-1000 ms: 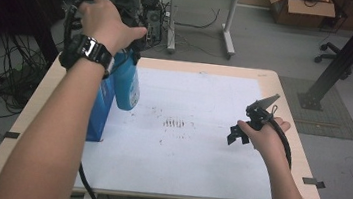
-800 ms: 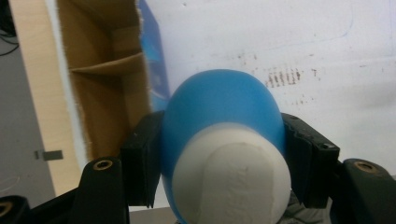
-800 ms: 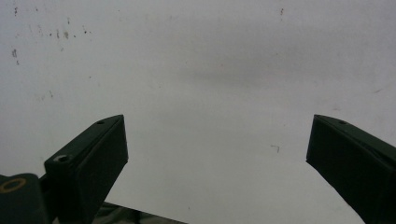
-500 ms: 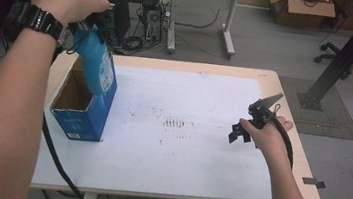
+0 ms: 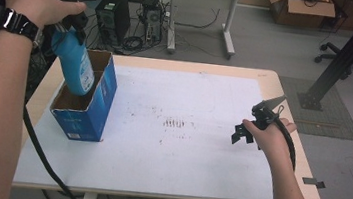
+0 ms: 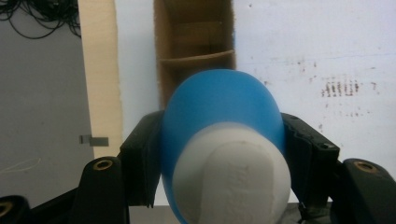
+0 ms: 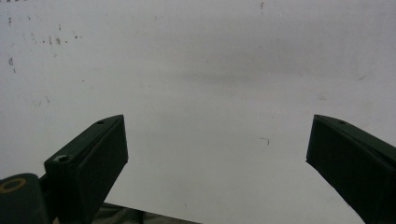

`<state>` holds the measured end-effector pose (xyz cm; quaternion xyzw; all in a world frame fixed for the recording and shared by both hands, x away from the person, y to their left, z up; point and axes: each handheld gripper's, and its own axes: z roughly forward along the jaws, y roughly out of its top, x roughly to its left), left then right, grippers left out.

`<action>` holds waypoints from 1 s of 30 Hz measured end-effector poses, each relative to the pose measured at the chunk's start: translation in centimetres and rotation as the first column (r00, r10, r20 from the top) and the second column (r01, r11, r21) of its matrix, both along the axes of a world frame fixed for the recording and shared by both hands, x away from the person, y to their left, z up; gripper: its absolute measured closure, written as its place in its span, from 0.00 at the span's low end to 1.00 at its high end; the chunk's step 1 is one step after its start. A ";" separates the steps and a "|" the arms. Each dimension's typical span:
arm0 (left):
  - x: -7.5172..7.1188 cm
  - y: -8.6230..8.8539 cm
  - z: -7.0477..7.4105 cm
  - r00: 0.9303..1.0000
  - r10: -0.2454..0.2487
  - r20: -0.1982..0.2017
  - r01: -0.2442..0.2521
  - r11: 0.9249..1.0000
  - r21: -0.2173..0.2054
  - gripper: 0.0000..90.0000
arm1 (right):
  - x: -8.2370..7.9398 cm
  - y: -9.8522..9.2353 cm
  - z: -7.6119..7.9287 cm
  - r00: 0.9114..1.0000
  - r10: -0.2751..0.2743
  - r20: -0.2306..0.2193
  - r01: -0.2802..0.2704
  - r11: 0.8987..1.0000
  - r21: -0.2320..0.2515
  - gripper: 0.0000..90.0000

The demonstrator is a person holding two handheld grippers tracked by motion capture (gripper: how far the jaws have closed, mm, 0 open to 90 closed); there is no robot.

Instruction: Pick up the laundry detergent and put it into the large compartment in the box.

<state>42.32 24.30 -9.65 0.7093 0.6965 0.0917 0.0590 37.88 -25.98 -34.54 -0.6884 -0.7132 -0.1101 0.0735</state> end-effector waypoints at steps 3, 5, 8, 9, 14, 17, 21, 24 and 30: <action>0.2 0.5 -0.9 1.000 -0.007 -0.006 0.007 1.000 -0.003 0.42 | 0.0 0.1 -0.3 1.000 0.000 -0.003 0.000 1.000 -0.001 0.06; 0.2 0.9 -1.6 1.000 -0.004 -0.006 0.004 1.000 -0.009 0.42 | 0.0 0.1 -0.4 1.000 -0.001 -0.005 0.001 1.000 0.000 0.06; 0.4 1.3 -2.7 1.000 -0.008 -0.015 0.008 1.000 -0.005 0.42 | 0.1 0.1 -0.5 1.000 -0.001 -0.006 0.001 1.000 0.003 0.06; 0.4 1.5 -3.0 1.000 -0.008 -0.018 0.008 1.000 -0.003 0.42 | 0.1 0.1 -0.5 1.000 0.000 -0.005 0.000 1.000 0.004 0.06; 0.5 2.0 -5.2 0.999 -0.005 -0.040 0.005 1.000 0.004 0.42 | 0.0 0.2 -0.6 1.000 0.000 -0.010 0.000 1.000 0.003 0.06; 0.6 2.3 -7.2 0.998 -0.007 -0.057 0.006 1.000 -0.014 0.42 | -0.1 0.4 -0.8 1.000 0.002 -0.012 -0.002 1.000 -0.001 0.06; 0.6 2.4 -8.4 0.998 -0.010 -0.068 0.009 1.000 -0.021 0.42 | -0.1 0.6 -0.9 1.000 0.002 -0.014 -0.002 1.000 -0.002 0.06; 0.6 2.4 -9.6 0.997 -0.014 -0.078 0.013 1.000 -0.015 0.42 | -0.2 0.7 -1.0 1.000 0.007 -0.014 -0.007 1.000 -0.005 0.06; 0.6 2.4 -11.5 0.995 -0.019 -0.094 0.018 1.000 -0.016 0.42 | -0.3 1.0 -1.3 1.000 0.011 -0.020 -0.011 1.000 -0.004 0.06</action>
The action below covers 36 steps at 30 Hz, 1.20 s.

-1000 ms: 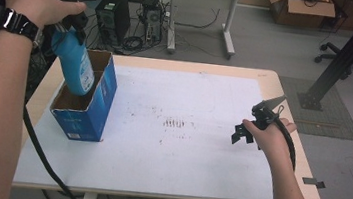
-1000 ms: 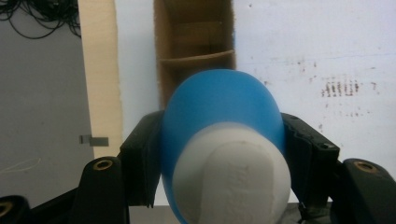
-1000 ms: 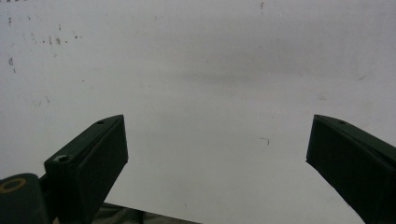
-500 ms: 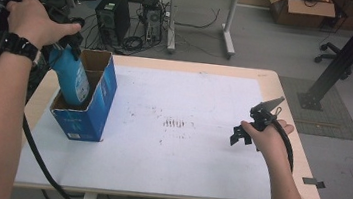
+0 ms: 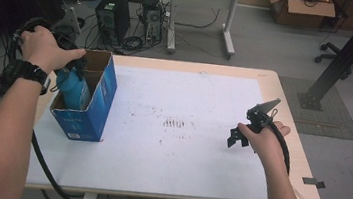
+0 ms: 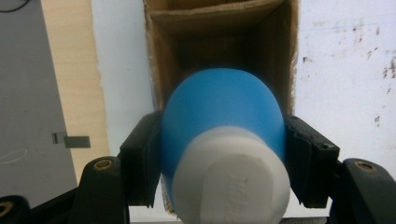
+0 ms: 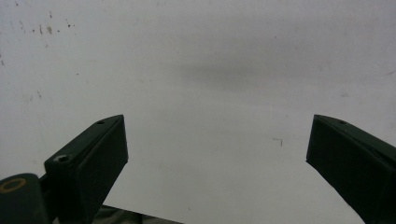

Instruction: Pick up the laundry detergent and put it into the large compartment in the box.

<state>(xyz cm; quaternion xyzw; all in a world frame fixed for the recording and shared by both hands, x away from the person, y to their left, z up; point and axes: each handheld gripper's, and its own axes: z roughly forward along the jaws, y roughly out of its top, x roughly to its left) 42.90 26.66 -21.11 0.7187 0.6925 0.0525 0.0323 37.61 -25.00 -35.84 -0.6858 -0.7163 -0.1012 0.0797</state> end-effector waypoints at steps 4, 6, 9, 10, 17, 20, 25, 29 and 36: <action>0.1 -0.1 -1.0 1.000 -0.003 -0.011 0.003 1.000 -0.003 0.42 | -0.1 0.1 -0.2 1.000 0.002 -0.003 -0.002 1.000 0.000 0.06; 0.1 -0.2 -1.5 1.000 -0.008 -0.022 0.008 1.000 -0.005 0.42 | -0.1 0.1 -0.2 1.000 0.004 -0.001 -0.004 1.000 -0.002 0.06; 0.2 -0.2 -2.2 1.000 -0.004 -0.026 0.004 1.000 -0.015 0.42 | -0.1 0.1 -0.3 1.000 0.003 0.000 -0.003 1.000 -0.008 0.06; 0.2 -0.2 -2.5 1.000 -0.007 -0.030 0.007 1.000 -0.013 0.42 | -0.1 0.0 -0.4 1.000 0.002 -0.001 -0.002 1.000 -0.010 0.06; 0.3 -0.4 -3.8 0.999 -0.011 -0.047 0.010 1.000 -0.007 0.42 | -0.1 0.0 -0.5 1.000 0.003 -0.004 -0.003 1.000 -0.012 0.06; 0.3 -0.4 -4.4 0.999 -0.010 -0.051 0.010 1.000 -0.013 0.42 | -0.1 0.1 -0.6 1.000 0.004 -0.004 -0.005 1.000 -0.011 0.06; 0.3 -0.3 -5.2 0.998 -0.012 -0.059 0.011 1.000 -0.017 0.42 | -0.1 0.2 -0.7 1.000 0.006 -0.006 -0.006 1.000 -0.012 0.06; 0.3 -0.3 -5.3 0.998 -0.014 -0.053 0.013 1.000 -0.016 0.42 | 0.0 0.2 -0.8 1.000 0.008 -0.005 -0.008 1.000 -0.013 0.06; 0.3 -0.3 -5.4 0.999 -0.020 -0.051 0.020 1.000 -0.016 0.41 | -0.1 0.2 -0.9 1.000 0.006 -0.008 -0.006 1.000 -0.009 0.06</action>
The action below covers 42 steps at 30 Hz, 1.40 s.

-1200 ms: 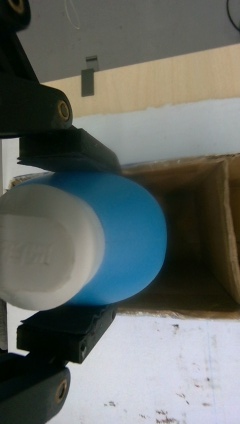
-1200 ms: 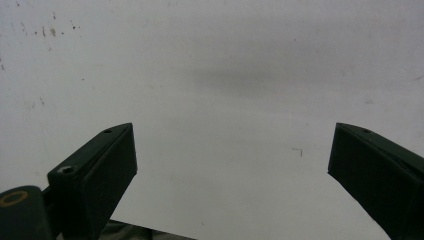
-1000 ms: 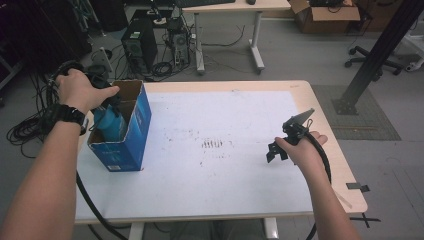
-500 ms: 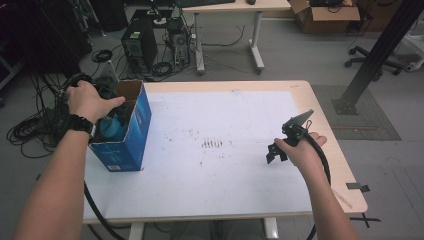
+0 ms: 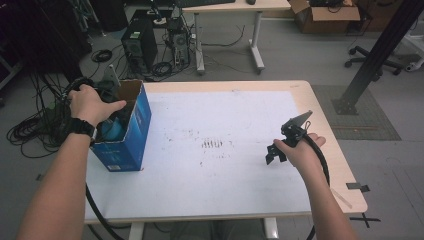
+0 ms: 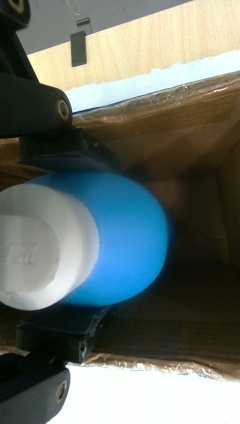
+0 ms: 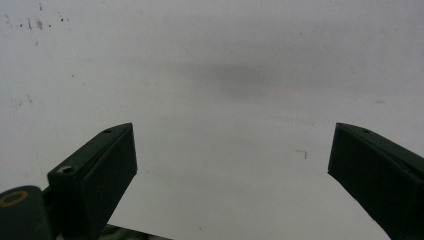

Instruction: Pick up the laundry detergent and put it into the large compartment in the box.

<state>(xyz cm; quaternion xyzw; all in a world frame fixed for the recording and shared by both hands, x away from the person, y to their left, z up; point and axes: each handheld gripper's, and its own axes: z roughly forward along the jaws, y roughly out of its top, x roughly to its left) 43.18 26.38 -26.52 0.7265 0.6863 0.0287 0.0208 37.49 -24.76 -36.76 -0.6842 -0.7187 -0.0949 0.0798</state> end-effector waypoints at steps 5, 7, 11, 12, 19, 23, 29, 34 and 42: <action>0.0 0.0 0.0 1.000 0.000 -0.002 0.000 1.000 0.000 0.41 | 0.0 -0.1 0.1 1.000 0.001 0.003 -0.001 1.000 -0.001 0.06; 0.0 0.0 0.0 1.000 0.000 -0.001 0.000 1.000 0.001 0.41 | -0.1 -0.1 0.1 1.000 -0.002 0.002 0.002 1.000 0.001 0.06; 0.0 -0.1 0.0 1.000 -0.001 0.001 0.001 1.000 -0.003 0.41 | -0.1 0.0 0.2 1.000 -0.001 0.001 0.001 1.000 0.002 0.06; 0.1 0.0 0.0 1.000 -0.002 0.004 0.002 1.000 -0.005 0.41 | -0.1 0.0 0.2 1.000 -0.001 0.001 0.001 1.000 0.002 0.06; 0.1 -0.1 0.3 1.000 0.000 0.012 0.000 1.000 -0.006 0.40 | -0.2 -0.3 0.2 1.000 -0.006 0.003 0.006 1.000 0.001 0.06; 0.0 -0.1 0.7 1.000 0.000 0.015 0.000 1.000 -0.001 0.38 | -0.3 -0.4 0.2 1.000 -0.008 0.003 0.008 1.000 0.003 0.06; -0.1 -0.3 1.6 1.000 -0.002 0.031 0.003 1.000 -0.003 0.37 | -0.4 -0.6 0.3 1.000 -0.012 0.002 0.012 1.000 0.005 0.06; -0.2 -0.5 2.7 0.999 -0.011 0.038 0.010 1.000 0.011 0.36 | -0.5 -0.7 0.3 1.000 -0.010 0.007 0.010 1.000 0.009 0.06; -0.5 -1.1 5.0 0.997 -0.025 0.067 0.025 1.000 0.004 0.31 | -0.5 -0.8 0.4 1.000 -0.004 0.014 0.004 1.000 0.011 0.06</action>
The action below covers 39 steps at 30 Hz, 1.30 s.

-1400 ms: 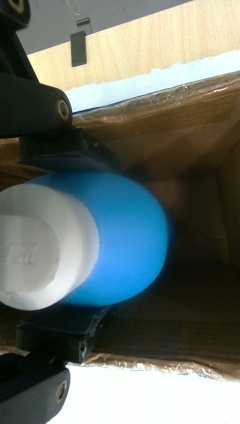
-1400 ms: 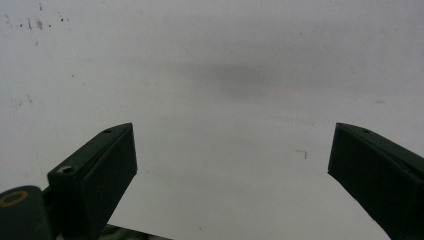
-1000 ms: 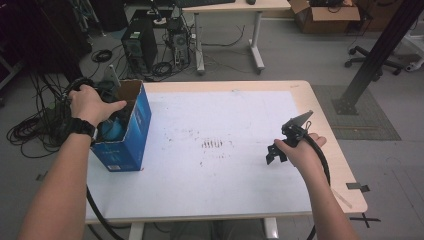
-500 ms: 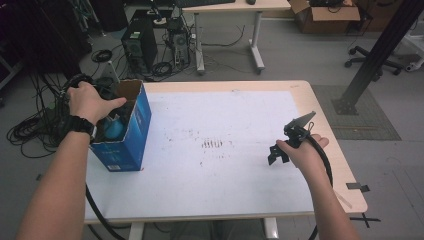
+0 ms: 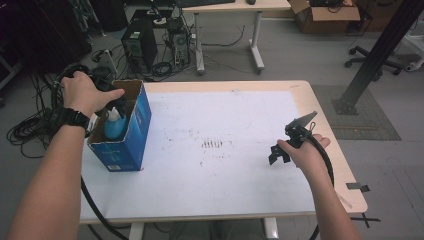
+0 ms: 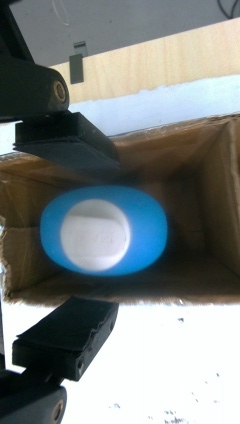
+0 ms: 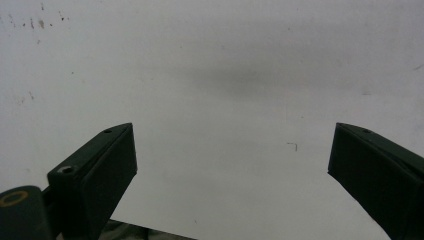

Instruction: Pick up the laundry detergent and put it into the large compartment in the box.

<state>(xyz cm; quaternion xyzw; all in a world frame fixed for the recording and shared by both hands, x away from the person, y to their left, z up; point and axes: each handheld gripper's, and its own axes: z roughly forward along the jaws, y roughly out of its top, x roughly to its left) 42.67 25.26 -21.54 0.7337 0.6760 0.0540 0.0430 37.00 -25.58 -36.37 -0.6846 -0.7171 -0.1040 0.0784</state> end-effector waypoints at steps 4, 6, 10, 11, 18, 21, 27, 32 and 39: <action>-0.2 -0.8 1.1 1.000 -0.018 0.018 0.018 1.000 -0.005 0.29 | 0.0 0.0 0.2 1.000 0.001 0.004 -0.001 1.000 0.000 0.06; -0.4 -1.3 1.6 0.999 -0.024 0.026 0.024 1.000 -0.013 0.26 | 0.0 0.0 0.4 1.000 0.002 0.009 -0.002 1.000 0.004 0.06; -0.6 -2.8 2.4 0.999 -0.029 0.044 0.030 0.999 -0.026 0.21 | -0.1 0.1 0.6 1.000 0.005 0.012 -0.005 1.000 0.004 0.06; -0.7 -3.2 2.6 0.998 -0.029 0.053 0.031 0.999 -0.029 0.20 | -0.2 0.1 0.6 1.000 0.008 0.014 -0.008 1.000 0.005 0.06; -1.0 -6.7 3.3 0.995 -0.063 0.073 0.067 0.997 -0.042 0.16 | -0.3 0.2 1.2 1.000 0.020 0.024 -0.021 1.000 0.012 0.06; -1.1 -8.2 3.4 0.993 -0.093 0.074 0.097 0.994 -0.049 0.15 | -0.3 0.2 1.3 0.999 0.024 0.031 -0.025 1.000 0.017 0.06; -1.2 -11.1 2.8 0.989 -0.133 0.062 0.136 0.990 -0.047 0.07 | -0.4 0.0 1.4 0.999 0.031 0.037 -0.032 0.999 0.022 0.06; -1.3 -12.9 2.0 0.985 -0.163 0.061 0.166 0.985 -0.055 0.06 | -0.4 -0.2 1.4 0.999 0.031 0.039 -0.032 0.999 0.022 0.06; -1.4 -14.5 0.3 0.980 -0.191 0.047 0.194 0.979 -0.061 0.06 | -0.6 -0.4 1.6 0.999 0.028 0.038 -0.029 0.999 0.023 0.06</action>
